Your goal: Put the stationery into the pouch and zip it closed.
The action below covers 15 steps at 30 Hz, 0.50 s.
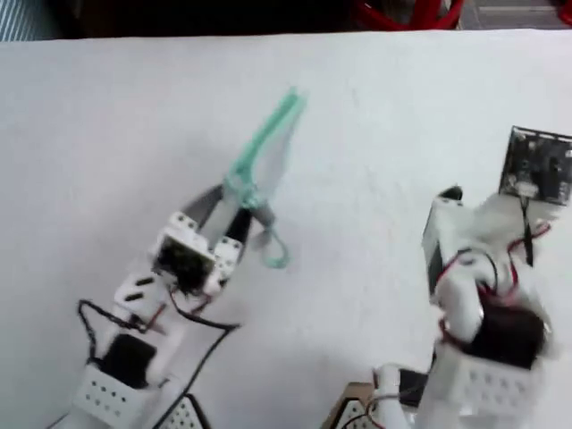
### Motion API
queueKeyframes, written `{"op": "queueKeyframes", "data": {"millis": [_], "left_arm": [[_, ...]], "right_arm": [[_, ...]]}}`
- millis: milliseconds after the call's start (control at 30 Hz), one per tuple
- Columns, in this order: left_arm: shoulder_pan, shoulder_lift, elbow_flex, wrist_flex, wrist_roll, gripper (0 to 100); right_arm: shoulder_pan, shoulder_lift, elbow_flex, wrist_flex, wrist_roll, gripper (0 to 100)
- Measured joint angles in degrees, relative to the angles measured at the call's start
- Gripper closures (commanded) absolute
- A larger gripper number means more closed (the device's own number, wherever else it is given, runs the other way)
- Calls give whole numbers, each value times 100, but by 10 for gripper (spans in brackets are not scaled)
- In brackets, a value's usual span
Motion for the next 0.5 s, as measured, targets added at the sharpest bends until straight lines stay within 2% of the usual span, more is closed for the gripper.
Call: {"op": "queueKeyframes", "data": {"millis": [133,267,367,500], "left_arm": [[-475,9,-1319,1380,-167,976],[-879,325,-2611,2215,-1046,976],[-1319,1099,-3077,2171,-1670,976],[-1521,2541,-3270,1547,-1864,976]], "right_arm": [[9,9,1916,-1371,-369,779],[18,18,2919,-2391,-457,779],[0,18,3218,-2725,-457,779],[0,18,3481,-3015,-466,779]]}}
